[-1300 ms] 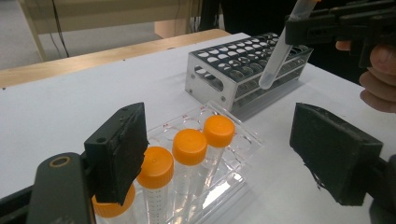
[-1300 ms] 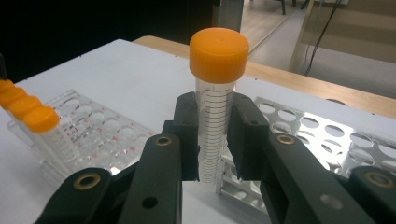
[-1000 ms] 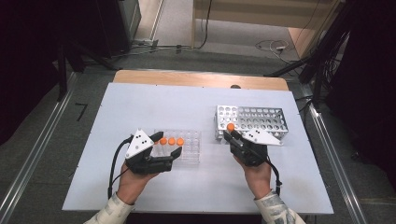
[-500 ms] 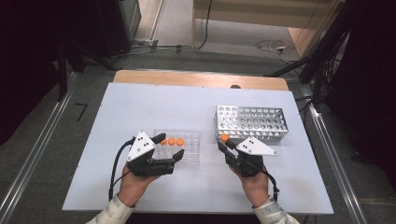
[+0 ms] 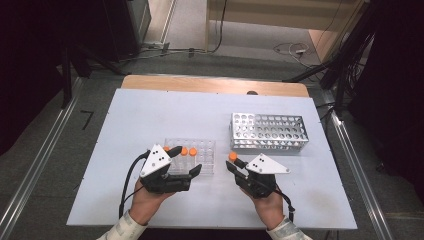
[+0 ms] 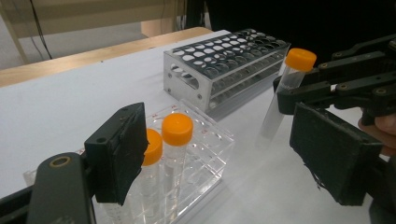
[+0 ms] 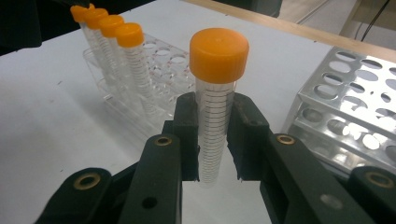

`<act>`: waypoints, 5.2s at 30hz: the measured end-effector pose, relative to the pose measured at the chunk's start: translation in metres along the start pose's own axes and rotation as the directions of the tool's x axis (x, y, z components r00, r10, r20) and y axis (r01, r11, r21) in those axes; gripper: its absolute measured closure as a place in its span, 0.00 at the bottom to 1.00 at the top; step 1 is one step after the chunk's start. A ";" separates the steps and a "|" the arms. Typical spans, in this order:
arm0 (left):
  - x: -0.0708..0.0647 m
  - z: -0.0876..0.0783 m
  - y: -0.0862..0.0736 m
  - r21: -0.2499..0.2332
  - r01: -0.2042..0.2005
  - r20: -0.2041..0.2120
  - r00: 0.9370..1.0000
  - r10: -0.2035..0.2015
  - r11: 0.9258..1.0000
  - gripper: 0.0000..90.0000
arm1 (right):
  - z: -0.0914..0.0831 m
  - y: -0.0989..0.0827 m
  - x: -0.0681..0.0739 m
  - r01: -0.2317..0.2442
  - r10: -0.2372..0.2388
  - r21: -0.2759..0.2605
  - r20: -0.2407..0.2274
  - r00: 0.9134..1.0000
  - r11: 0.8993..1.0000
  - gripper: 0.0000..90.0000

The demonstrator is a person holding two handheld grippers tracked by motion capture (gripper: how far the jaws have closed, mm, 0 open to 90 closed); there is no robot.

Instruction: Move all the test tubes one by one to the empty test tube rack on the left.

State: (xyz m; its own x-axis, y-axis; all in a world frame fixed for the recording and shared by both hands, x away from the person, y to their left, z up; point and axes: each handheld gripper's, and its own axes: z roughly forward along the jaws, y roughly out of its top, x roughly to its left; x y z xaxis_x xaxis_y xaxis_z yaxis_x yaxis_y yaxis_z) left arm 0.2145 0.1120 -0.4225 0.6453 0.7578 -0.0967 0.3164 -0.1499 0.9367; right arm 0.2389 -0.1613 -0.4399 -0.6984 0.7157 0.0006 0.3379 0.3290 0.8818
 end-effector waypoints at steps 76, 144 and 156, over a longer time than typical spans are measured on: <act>-0.020 0.007 0.003 0.022 -0.039 0.157 0.987 0.035 0.999 0.78 | 0.015 0.001 0.037 0.026 -0.012 0.062 -0.213 0.977 0.998 0.35; 0.006 0.045 0.016 0.116 -0.127 -0.005 0.992 0.129 0.985 0.77 | -0.003 -0.008 0.002 -0.052 0.061 0.071 -0.138 0.989 0.996 0.29; 0.003 0.045 0.015 0.115 -0.140 -0.007 0.990 0.142 0.983 0.58 | -0.003 -0.008 0.002 -0.052 0.062 0.070 -0.141 0.988 0.996 0.29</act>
State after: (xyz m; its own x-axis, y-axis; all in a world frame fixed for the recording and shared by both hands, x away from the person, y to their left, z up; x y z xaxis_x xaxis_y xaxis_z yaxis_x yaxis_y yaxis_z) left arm 0.2528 0.0837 -0.4238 0.6786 0.7334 0.0398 0.3006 -0.3268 0.8960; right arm 0.2327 -0.1642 -0.4455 -0.7584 0.6403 0.1215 0.4170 0.3335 0.8455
